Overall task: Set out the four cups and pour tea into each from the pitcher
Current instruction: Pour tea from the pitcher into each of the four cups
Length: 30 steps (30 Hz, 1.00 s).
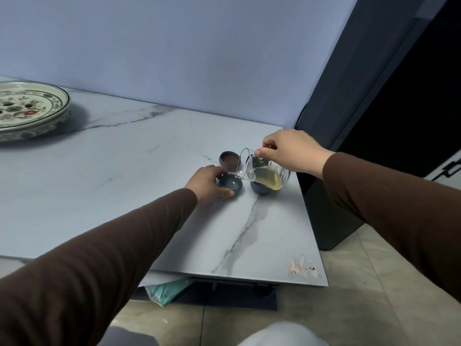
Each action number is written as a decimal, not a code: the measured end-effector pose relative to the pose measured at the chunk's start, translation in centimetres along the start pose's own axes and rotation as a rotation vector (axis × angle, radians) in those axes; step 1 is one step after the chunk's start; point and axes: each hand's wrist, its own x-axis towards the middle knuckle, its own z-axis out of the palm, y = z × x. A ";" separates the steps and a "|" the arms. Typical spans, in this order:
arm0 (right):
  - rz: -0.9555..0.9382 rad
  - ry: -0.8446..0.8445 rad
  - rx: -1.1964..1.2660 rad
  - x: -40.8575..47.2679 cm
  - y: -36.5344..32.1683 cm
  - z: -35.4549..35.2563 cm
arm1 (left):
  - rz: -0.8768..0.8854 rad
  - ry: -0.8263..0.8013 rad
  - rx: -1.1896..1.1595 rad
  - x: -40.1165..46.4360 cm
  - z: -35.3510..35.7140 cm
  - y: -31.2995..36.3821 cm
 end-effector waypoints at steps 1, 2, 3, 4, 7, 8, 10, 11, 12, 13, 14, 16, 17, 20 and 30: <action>-0.009 -0.004 -0.010 0.1 -0.1 -0.1 | 0.000 0.001 -0.003 0.0 0.0 0.0; -0.018 -0.009 -0.023 0.2 -0.2 -0.1 | -0.003 0.001 -0.005 0.0 0.0 0.0; -0.027 -0.012 -0.039 0.3 -0.4 -0.2 | -0.006 -0.001 -0.006 0.0 0.0 0.0; -0.036 -0.015 -0.059 0.4 -0.5 -0.4 | -0.008 -0.001 -0.006 0.0 0.0 0.0; -0.067 -0.025 -0.114 0.6 -1.0 -0.9 | -0.022 0.000 -0.021 0.0 0.0 0.1; -0.083 -0.025 -0.132 0.6 -1.2 -1.0 | -0.026 0.000 -0.023 0.0 0.0 0.1; -0.113 -0.024 -0.164 0.7 -1.6 -1.3 | -0.024 -0.003 -0.016 -0.1 -0.1 0.2; -0.122 -0.024 -0.174 0.7 -1.8 -1.5 | -0.023 -0.004 -0.015 -0.1 -0.1 0.2; -0.127 -0.025 -0.182 0.7 -2.0 -1.7 | -0.021 -0.005 -0.015 -0.1 -0.1 0.3; -0.130 -0.026 -0.190 0.7 -2.1 -1.8 | -0.020 -0.007 -0.014 -0.1 -0.2 0.3; -0.135 -0.027 -0.199 0.8 -2.2 -2.0 | -0.019 -0.009 -0.013 -0.1 -0.2 0.4; -0.147 -0.025 -0.212 0.8 -2.4 -2.3 | -0.015 -0.014 -0.005 -0.1 -0.2 0.4; -0.154 -0.022 -0.217 0.9 -2.5 -2.3 | -0.014 -0.015 0.000 0.0 -0.2 0.4; -0.176 -0.002 -0.236 1.0 -2.7 -2.4 | -0.017 -0.015 0.005 0.0 -0.3 0.3; -0.217 -0.004 -0.291 1.4 -3.0 -3.2 | -0.012 -0.019 0.023 0.0 -0.3 0.4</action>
